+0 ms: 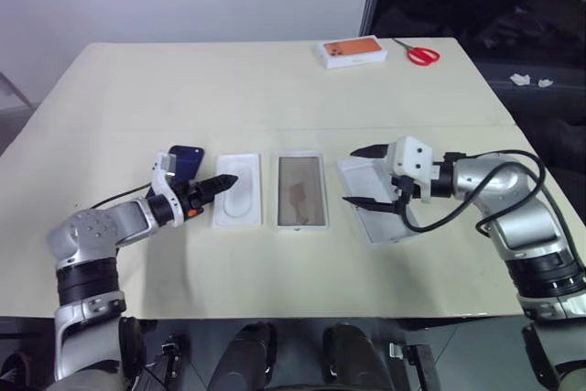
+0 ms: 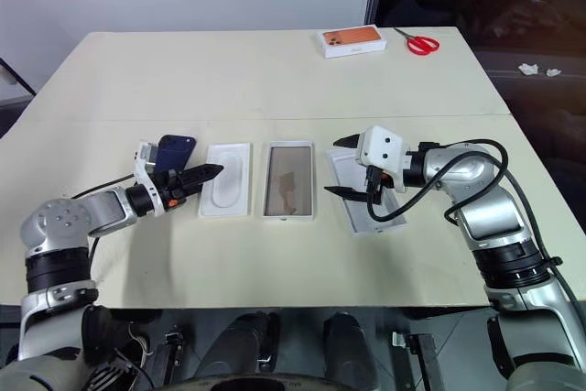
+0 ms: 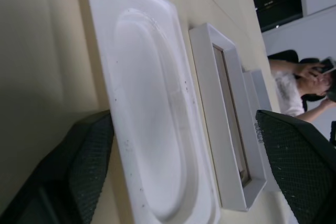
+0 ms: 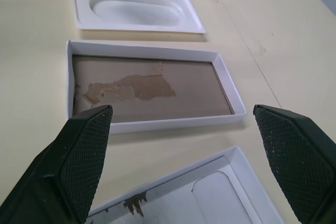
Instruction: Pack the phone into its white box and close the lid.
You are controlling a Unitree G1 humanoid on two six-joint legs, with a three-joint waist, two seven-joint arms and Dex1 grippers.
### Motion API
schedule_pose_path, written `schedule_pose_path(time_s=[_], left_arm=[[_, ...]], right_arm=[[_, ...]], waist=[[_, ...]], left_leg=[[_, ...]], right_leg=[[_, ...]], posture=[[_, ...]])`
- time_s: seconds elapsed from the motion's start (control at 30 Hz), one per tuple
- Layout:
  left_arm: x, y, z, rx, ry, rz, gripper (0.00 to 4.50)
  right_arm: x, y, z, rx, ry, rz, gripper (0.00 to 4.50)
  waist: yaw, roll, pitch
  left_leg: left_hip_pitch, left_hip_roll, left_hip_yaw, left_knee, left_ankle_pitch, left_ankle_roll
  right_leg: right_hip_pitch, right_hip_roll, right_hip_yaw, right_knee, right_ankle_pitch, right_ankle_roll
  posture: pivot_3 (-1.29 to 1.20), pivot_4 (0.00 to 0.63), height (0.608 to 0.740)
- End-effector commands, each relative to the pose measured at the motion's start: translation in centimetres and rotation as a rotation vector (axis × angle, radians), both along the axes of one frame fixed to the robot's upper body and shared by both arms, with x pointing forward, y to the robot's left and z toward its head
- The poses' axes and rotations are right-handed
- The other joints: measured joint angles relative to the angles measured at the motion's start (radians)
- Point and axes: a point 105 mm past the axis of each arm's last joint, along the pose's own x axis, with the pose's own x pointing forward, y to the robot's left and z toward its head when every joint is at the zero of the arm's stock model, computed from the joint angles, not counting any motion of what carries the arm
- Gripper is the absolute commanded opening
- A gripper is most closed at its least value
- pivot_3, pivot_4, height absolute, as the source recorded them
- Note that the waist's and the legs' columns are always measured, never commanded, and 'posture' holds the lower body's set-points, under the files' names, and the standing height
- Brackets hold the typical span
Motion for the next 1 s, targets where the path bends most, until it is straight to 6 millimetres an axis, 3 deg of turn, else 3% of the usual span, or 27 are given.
schedule_pose_path(time_s=[0.03, 0.17, 0.2, 0.43, 0.67, 0.93, 1.0], left_arm=[[-0.6, -0.2, -2.0, -0.044, 0.096, 0.010, 2.67], [-1.0, 0.3, -2.3, -0.059, 0.105, 0.022, 0.46], [-1.0, 0.6, -2.1, -0.075, 0.105, 0.034, 0.09], [-1.0, 2.8, -0.4, -0.100, 0.062, 0.085, 0.03], [-0.9, 3.9, 3.1, -0.097, -0.008, 0.082, 0.03], [-0.7, 2.9, 5.2, -0.090, -0.069, 0.043, 0.03], [-0.8, 2.5, 5.2, -0.081, -0.073, 0.034, 0.00]], right_arm=[[-0.1, 0.1, 1.3, 0.006, -0.057, 0.016, 4.50], [-0.1, 0.0, 1.2, 0.002, -0.059, 0.012, 4.50], [-0.1, -0.1, 1.2, 0.003, -0.058, 0.011, 4.50], [-0.7, 0.6, 0.6, 0.055, 0.030, 0.028, 4.50], [-3.8, 5.0, -1.6, 0.108, 0.243, 0.152, 4.50], [-1.8, 8.5, -5.2, 0.003, 0.257, 0.127, 4.50], [-1.5, 8.4, -6.6, -0.064, 0.252, 0.127, 3.99]], waist=[[0.003, 0.000, 0.000], [0.005, 0.000, 0.000], [0.006, 0.002, -0.001], [-0.012, 0.002, -0.001], [-0.015, 0.000, 0.000], [-0.015, -0.001, 0.000], [-0.015, -0.001, 0.000]], left_leg=[[0.000, 0.000, 0.000, 0.000, 0.000, 0.000], [0.000, 0.000, 0.000, 0.000, 0.000, 0.000], [0.000, 0.000, 0.000, 0.000, 0.000, 0.000], [0.001, 0.001, 0.000, -0.001, 0.000, 0.000], [0.000, 0.002, 0.000, -0.003, 0.001, -0.002], [-0.001, 0.001, -0.001, -0.002, 0.001, -0.002], [-0.001, 0.001, -0.001, -0.002, 0.002, -0.004]], right_leg=[[0.000, 0.000, 0.000, 0.000, 0.000, 0.000], [0.000, 0.000, 0.000, 0.000, 0.000, 0.000], [0.000, 0.000, 0.000, 0.000, 0.000, 0.000], [0.000, 0.001, 0.000, 0.000, 0.000, 0.000], [-0.003, 0.002, 0.001, 0.001, 0.000, 0.000], [-0.003, 0.001, 0.000, 0.001, 0.000, 0.000], [-0.003, 0.001, 0.000, 0.001, 0.000, 0.000]], posture=[[0.00, 0.150, 0.740], [0.00, 0.150, 0.740], [0.00, 0.150, 0.740], [0.00, 0.150, 0.740], [0.00, 0.150, 0.740], [0.00, 0.150, 0.740], [0.00, 0.150, 0.740]])
